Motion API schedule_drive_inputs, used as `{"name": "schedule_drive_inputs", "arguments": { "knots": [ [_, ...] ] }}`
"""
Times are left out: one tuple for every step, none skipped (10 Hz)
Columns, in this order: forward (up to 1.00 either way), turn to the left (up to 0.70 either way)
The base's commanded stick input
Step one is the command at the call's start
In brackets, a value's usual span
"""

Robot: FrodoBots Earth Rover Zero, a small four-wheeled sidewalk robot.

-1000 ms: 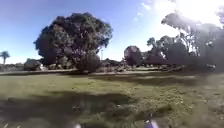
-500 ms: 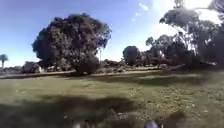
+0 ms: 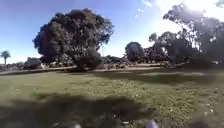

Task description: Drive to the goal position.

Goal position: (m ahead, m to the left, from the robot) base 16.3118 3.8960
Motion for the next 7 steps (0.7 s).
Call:
{"name": "schedule_drive_inputs", "arguments": {
  "knots": [
    [0.7, 0.0],
    [0.7, 0.0],
    [0.7, 0.0],
    [0.7, 0.0],
    [0.7, 0.0],
    [0.7, 0.0],
    [0.7, 0.0]
  ]
}}
